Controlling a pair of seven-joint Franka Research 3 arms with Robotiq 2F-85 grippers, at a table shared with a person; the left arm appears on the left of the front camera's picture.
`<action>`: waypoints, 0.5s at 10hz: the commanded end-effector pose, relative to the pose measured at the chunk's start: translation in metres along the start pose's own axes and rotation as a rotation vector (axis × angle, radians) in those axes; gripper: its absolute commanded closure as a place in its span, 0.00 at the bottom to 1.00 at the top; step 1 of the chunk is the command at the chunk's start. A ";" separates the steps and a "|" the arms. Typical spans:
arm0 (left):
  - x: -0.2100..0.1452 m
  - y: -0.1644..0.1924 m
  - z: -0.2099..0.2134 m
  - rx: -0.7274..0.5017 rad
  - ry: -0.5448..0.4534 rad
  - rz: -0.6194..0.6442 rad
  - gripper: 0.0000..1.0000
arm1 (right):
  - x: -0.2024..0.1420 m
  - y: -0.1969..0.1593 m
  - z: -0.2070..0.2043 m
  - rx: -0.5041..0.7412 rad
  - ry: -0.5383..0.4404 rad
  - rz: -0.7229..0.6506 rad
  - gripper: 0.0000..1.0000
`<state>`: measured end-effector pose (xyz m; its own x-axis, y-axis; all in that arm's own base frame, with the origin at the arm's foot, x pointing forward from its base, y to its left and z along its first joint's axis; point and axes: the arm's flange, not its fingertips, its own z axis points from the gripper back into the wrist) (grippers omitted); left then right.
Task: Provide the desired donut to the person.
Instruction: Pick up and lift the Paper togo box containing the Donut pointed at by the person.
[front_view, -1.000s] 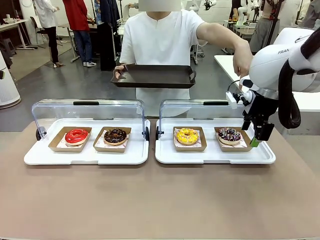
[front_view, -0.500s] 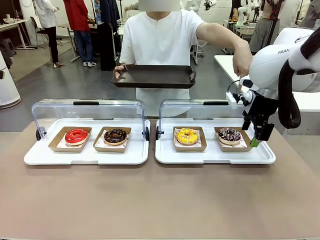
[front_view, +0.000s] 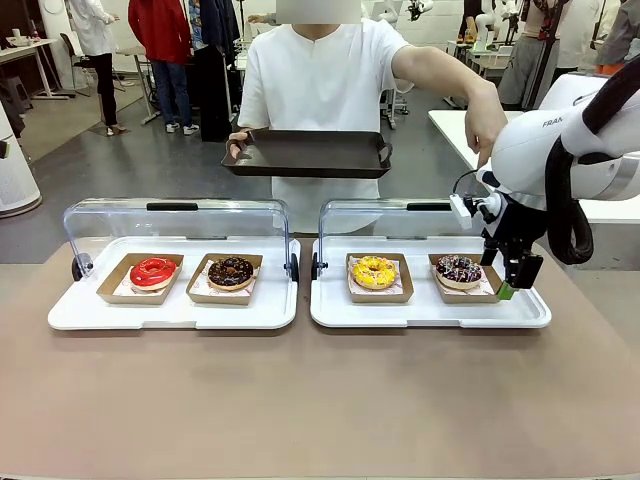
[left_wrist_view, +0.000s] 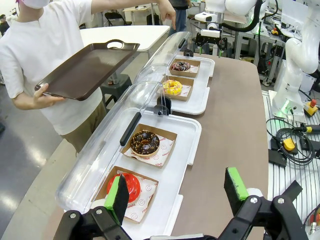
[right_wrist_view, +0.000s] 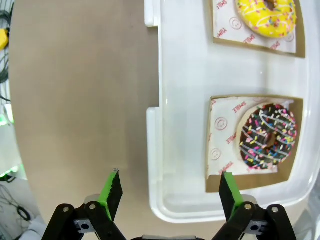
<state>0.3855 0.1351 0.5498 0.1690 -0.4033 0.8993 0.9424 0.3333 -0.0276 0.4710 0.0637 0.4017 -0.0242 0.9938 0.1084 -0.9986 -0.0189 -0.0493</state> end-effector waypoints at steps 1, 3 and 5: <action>0.000 -0.001 0.001 0.001 -0.004 -0.001 0.00 | -0.008 0.000 -0.016 -0.015 -0.050 0.061 0.00; 0.000 -0.001 0.001 0.001 -0.004 -0.001 0.00 | -0.013 -0.002 -0.023 0.007 -0.031 0.039 0.00; 0.000 -0.001 0.001 0.001 -0.004 -0.001 0.00 | -0.017 -0.005 -0.029 0.025 -0.014 0.022 0.00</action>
<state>0.3855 0.1351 0.5498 0.1690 -0.4033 0.8993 0.9424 0.3333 -0.0276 0.4744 0.0516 0.3759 -0.0489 0.9917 0.1190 -0.9985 -0.0457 -0.0297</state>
